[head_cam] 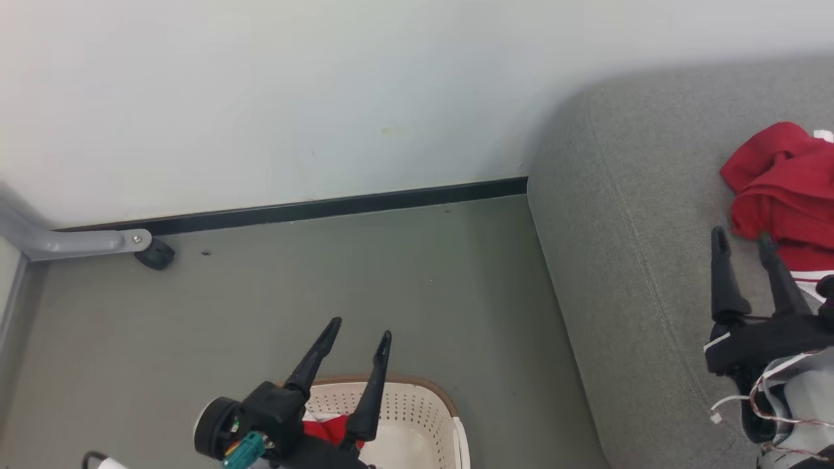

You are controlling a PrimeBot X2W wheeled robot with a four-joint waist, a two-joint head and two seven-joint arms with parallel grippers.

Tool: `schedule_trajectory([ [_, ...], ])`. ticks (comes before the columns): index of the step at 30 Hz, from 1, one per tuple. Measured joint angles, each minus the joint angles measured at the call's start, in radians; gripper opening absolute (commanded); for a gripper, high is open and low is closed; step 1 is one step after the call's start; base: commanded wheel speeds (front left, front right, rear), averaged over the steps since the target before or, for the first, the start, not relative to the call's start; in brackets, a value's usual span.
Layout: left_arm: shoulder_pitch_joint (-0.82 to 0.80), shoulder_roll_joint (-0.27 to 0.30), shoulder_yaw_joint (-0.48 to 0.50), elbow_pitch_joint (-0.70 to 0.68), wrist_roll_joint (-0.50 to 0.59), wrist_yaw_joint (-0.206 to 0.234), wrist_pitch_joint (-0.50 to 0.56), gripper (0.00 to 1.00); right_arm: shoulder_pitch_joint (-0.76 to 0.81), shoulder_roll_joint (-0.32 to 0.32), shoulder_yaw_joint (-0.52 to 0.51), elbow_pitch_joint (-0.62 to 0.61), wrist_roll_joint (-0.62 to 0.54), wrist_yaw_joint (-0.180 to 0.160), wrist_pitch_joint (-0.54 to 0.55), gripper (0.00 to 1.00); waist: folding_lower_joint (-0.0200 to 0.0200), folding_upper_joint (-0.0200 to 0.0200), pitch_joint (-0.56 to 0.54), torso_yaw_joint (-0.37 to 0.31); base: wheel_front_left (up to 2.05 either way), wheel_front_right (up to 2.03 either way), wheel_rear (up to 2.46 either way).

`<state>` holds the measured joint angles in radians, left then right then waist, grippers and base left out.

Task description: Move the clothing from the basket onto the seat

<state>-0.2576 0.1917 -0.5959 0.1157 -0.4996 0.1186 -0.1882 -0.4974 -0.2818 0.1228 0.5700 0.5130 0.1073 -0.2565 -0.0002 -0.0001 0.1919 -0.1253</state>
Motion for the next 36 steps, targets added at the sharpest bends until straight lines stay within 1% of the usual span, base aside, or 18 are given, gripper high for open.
schedule_trajectory([
  [5,0.042,0.017,0.065,0.003,0.000,0.005,-0.013,1.00,0.081,0.030,0.026,-0.091,-0.021,-0.001,0.000,1.00,0.0000,0.0000,-0.040,0.018,0.00,0.00,0.00],
  [9,0.073,0.023,0.110,0.006,0.000,0.006,-0.017,1.00,0.143,0.034,0.035,-0.138,-0.032,-0.003,0.000,1.00,0.0001,0.0000,-0.069,0.032,0.00,0.00,0.00],
  [13,0.126,0.017,0.203,0.023,0.002,0.006,-0.028,1.00,0.186,0.049,0.044,-0.187,-0.060,-0.020,0.000,1.00,0.0001,0.0000,-0.097,0.044,0.00,0.00,0.00],
  [16,0.167,0.006,0.238,0.032,0.013,0.006,-0.034,1.00,0.239,0.056,0.057,-0.222,-0.079,-0.030,0.000,1.00,0.0001,0.0000,-0.117,0.051,0.00,0.00,0.00],
  [20,0.188,-0.015,0.260,0.032,0.027,0.006,-0.034,1.00,0.304,0.059,0.075,-0.248,-0.086,-0.039,0.000,1.00,0.0001,0.0000,-0.140,0.062,0.00,0.00,0.00],
  [30,0.259,-0.062,0.346,0.043,0.052,0.006,-0.035,1.00,0.414,0.064,0.085,-0.320,-0.124,-0.085,0.000,1.00,0.0001,0.0001,-0.181,0.077,0.00,0.00,0.00],
  [32,0.278,-0.074,0.369,0.047,0.063,0.006,-0.039,1.00,0.448,0.066,0.085,-0.343,-0.129,-0.100,0.000,1.00,0.0000,0.0001,-0.189,0.077,0.00,0.00,0.00],
  [36,0.292,-0.084,0.396,0.052,0.067,0.006,-0.043,1.00,0.476,0.066,0.086,-0.377,-0.139,-0.116,0.000,1.00,0.0001,0.0001,-0.193,0.078,0.00,0.00,0.00],
])
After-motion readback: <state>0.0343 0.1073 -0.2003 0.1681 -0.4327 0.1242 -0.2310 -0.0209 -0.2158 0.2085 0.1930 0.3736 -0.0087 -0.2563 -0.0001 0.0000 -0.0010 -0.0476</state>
